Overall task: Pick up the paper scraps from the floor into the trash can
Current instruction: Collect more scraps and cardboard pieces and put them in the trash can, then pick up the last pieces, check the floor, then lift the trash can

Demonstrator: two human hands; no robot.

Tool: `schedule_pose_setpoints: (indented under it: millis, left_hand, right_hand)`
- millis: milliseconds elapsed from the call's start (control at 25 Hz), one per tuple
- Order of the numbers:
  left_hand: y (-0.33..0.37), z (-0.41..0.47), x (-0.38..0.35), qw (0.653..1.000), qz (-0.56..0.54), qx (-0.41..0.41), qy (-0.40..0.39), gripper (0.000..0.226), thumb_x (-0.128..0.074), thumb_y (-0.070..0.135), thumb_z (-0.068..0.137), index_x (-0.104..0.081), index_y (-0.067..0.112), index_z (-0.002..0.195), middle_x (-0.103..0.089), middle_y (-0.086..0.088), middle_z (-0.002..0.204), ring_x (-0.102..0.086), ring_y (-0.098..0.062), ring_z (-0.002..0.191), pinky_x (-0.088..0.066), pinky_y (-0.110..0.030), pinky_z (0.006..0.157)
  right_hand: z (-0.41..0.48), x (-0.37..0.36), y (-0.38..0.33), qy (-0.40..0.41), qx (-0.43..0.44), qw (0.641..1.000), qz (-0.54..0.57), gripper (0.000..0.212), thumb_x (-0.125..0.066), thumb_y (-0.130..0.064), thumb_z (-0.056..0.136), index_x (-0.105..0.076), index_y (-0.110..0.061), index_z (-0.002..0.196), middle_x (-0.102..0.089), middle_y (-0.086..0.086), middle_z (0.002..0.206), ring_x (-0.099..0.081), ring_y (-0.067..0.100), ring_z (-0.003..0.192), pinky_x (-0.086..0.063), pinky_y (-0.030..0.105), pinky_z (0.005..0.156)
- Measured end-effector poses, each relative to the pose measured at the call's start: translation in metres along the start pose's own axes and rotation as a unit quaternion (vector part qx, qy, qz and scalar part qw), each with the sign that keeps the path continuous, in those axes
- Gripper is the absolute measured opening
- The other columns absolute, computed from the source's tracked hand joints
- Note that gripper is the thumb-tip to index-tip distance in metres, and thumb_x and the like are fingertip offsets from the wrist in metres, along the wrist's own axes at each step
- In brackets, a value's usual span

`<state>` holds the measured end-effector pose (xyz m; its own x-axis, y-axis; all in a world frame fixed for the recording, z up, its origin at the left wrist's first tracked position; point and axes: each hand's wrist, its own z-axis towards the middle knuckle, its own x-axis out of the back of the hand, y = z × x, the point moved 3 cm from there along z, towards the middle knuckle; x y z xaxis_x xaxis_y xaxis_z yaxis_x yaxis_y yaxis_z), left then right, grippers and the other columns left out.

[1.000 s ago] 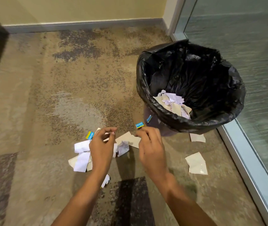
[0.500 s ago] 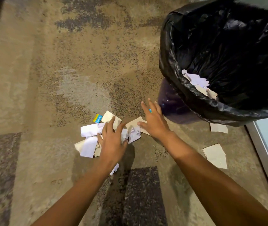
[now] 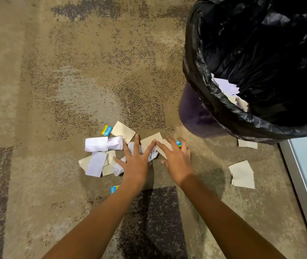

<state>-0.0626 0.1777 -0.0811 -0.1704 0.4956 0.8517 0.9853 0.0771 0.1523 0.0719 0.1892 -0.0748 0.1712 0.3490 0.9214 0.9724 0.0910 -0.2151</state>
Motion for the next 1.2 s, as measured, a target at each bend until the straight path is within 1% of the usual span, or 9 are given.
schedule_pose_setpoints:
  millis: [120,240,360,440,600,800,920,1040,1200]
  left_hand:
    - [-0.003,-0.012,0.000,0.998,-0.009,-0.048,0.043,0.082,-0.044,-0.001,0.094,-0.001,0.043,0.147,0.007,-0.004,0.160,0.008,-0.043,0.143,-0.023,-0.066,0.107]
    - [-0.018,-0.017,0.007,0.987,-0.118,-0.043,0.103,0.067,-0.052,-0.003,0.089,-0.030,0.026,0.146,-0.022,-0.009,0.156,-0.016,-0.035,0.144,-0.037,-0.047,0.107]
    - [-0.033,-0.020,0.025,0.953,-0.261,-0.017,0.155,0.039,-0.055,-0.004,0.086,-0.059,0.011,0.122,-0.057,-0.014,0.130,-0.057,-0.028,0.114,-0.044,-0.021,0.087]
    - [-0.044,-0.026,0.031,0.935,-0.316,0.019,0.160,0.028,-0.056,-0.004,0.085,-0.065,0.012,0.106,-0.068,-0.013,0.098,-0.060,-0.023,0.085,-0.039,-0.006,0.063]
    - [-0.059,-0.038,0.024,0.922,-0.322,0.138,0.168,0.035,-0.065,0.009,0.083,-0.066,0.011,0.118,-0.071,-0.018,0.091,-0.062,-0.027,0.079,-0.038,-0.025,0.067]
    - [-0.056,-0.062,0.013,0.844,-0.448,0.250,0.155,0.023,-0.074,0.021,0.078,-0.074,0.010,0.098,-0.072,-0.009,0.088,-0.065,-0.027,0.085,-0.047,-0.032,0.074]
    - [-0.044,-0.081,0.021,0.809,-0.528,0.213,0.145,0.013,-0.073,0.021,0.079,-0.075,0.013,0.089,-0.070,-0.006,0.078,-0.058,-0.021,0.071,-0.043,-0.031,0.065]
    - [-0.023,-0.101,0.053,0.793,-0.564,0.169,0.159,0.021,-0.072,0.021,0.081,-0.073,0.015,0.101,-0.071,-0.001,0.087,-0.056,-0.011,0.069,-0.040,-0.023,0.058]
    - [0.010,-0.118,0.106,0.751,-0.634,0.105,0.150,0.029,-0.075,0.019,0.077,-0.071,0.014,0.106,-0.073,0.000,0.095,-0.066,-0.013,0.083,-0.054,-0.038,0.086]
  right_hand:
    - [-0.011,-0.006,-0.006,0.049,-0.009,0.998,0.034,0.072,-0.061,0.012,0.078,-0.044,-0.025,0.138,-0.041,0.005,0.145,-0.037,0.033,0.124,-0.046,0.040,0.099]
    - [-0.019,-0.007,-0.009,0.056,-0.027,0.998,0.031,0.069,-0.055,0.016,0.078,-0.046,-0.017,0.137,-0.043,0.009,0.143,-0.041,0.035,0.118,-0.050,0.040,0.093]
    - [-0.027,-0.007,0.002,0.068,-0.077,0.995,-0.018,0.060,-0.068,0.008,0.075,-0.053,-0.014,0.129,-0.051,0.014,0.133,-0.049,0.033,0.112,-0.054,0.038,0.087]
    - [-0.034,-0.006,0.010,0.082,-0.084,0.990,-0.078,0.059,-0.080,0.002,0.063,-0.060,-0.011,0.117,-0.062,0.016,0.114,-0.059,0.030,0.097,-0.056,0.034,0.077]
    - [-0.053,-0.003,0.019,0.126,-0.031,0.982,-0.138,0.050,-0.076,0.007,0.054,-0.064,-0.005,0.101,-0.066,0.016,0.085,-0.062,0.031,0.080,-0.055,0.036,0.069]
    - [-0.078,-0.001,0.028,0.127,-0.082,0.989,0.001,0.047,-0.070,0.011,0.069,-0.060,-0.008,0.111,-0.065,0.012,0.101,-0.056,0.032,0.097,-0.055,0.039,0.071]
    - [-0.099,0.025,0.025,0.229,-0.059,0.963,0.129,0.027,-0.062,-0.001,0.083,-0.064,-0.006,0.110,-0.067,0.009,0.101,-0.054,0.027,0.098,-0.052,0.033,0.077]
    - [-0.122,0.064,0.014,0.372,-0.034,0.911,0.178,0.020,-0.055,-0.007,0.086,-0.068,-0.004,0.101,-0.068,0.007,0.092,-0.050,0.017,0.091,-0.039,0.015,0.077]
    - [-0.148,0.130,0.000,0.488,0.001,0.848,0.208,0.022,-0.049,-0.006,0.091,-0.069,-0.003,0.098,-0.068,0.005,0.090,-0.050,0.015,0.090,-0.033,0.005,0.086]
